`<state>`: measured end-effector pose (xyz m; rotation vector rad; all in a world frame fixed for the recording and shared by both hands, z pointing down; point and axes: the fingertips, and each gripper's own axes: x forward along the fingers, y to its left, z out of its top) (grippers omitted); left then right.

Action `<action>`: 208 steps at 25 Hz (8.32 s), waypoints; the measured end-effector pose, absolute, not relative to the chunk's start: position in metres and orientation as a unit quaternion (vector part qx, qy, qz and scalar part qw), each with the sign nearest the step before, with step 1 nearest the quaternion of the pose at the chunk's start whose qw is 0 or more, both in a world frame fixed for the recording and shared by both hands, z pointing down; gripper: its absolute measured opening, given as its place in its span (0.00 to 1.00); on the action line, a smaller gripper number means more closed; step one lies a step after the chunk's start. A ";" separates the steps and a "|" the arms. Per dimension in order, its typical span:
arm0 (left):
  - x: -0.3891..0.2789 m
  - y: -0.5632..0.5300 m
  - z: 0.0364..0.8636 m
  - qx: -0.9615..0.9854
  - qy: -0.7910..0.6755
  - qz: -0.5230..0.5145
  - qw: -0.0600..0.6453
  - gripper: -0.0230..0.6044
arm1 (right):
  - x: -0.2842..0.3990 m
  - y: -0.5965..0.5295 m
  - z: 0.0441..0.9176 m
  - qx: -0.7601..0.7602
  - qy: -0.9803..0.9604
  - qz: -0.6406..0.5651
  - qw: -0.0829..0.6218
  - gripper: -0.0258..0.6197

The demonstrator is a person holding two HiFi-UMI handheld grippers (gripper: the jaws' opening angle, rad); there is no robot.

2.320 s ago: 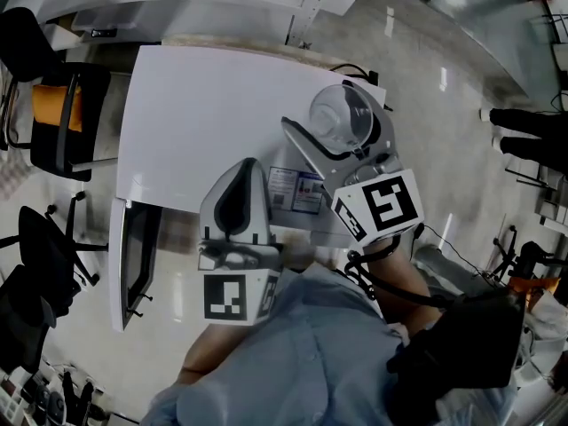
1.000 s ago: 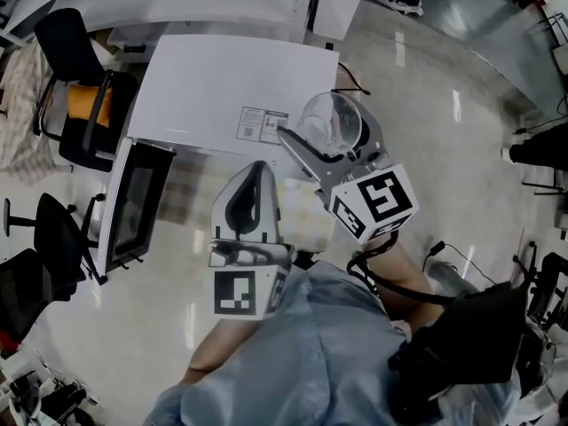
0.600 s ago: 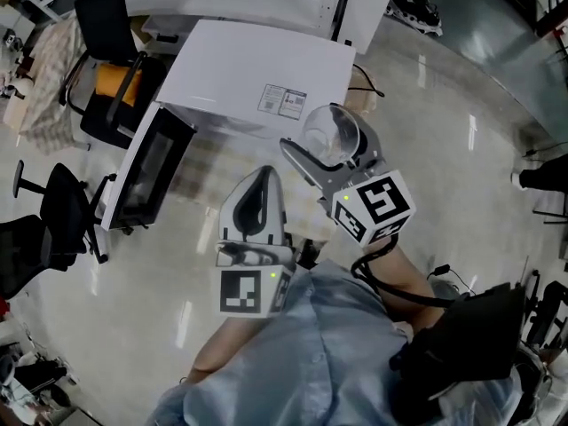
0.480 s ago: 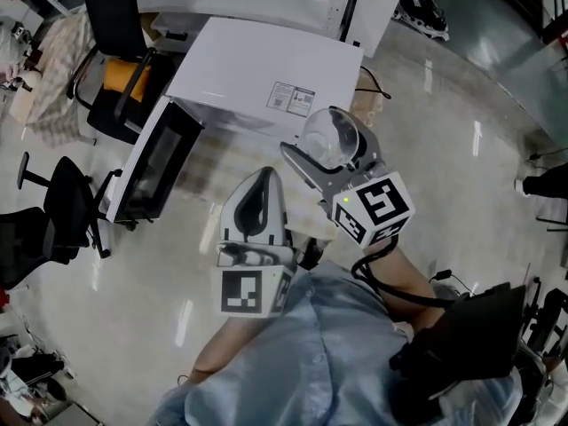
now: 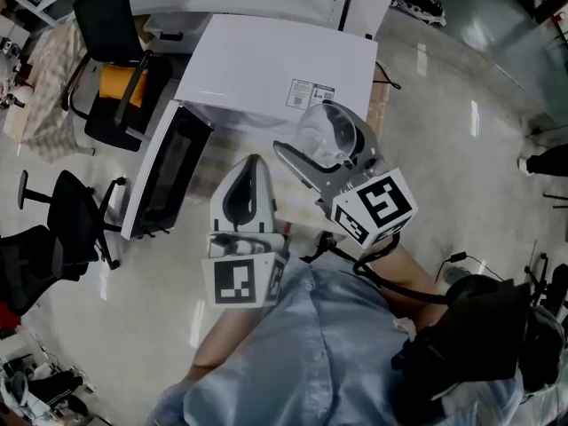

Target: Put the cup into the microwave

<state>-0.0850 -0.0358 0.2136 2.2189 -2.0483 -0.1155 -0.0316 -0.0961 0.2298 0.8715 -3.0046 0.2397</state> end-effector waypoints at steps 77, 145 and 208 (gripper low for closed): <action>-0.225 -0.112 0.408 0.775 -0.615 0.023 0.145 0.05 | -0.174 -0.184 0.472 0.350 -0.925 0.112 0.099 0.66; -0.183 -0.084 0.403 0.813 -0.560 0.048 0.155 0.05 | -0.138 -0.088 0.469 0.375 -0.898 0.207 0.101 0.55; -0.157 -0.105 0.386 0.817 -0.551 0.039 0.162 0.05 | -0.158 -0.104 0.427 0.370 -0.904 0.191 0.100 0.04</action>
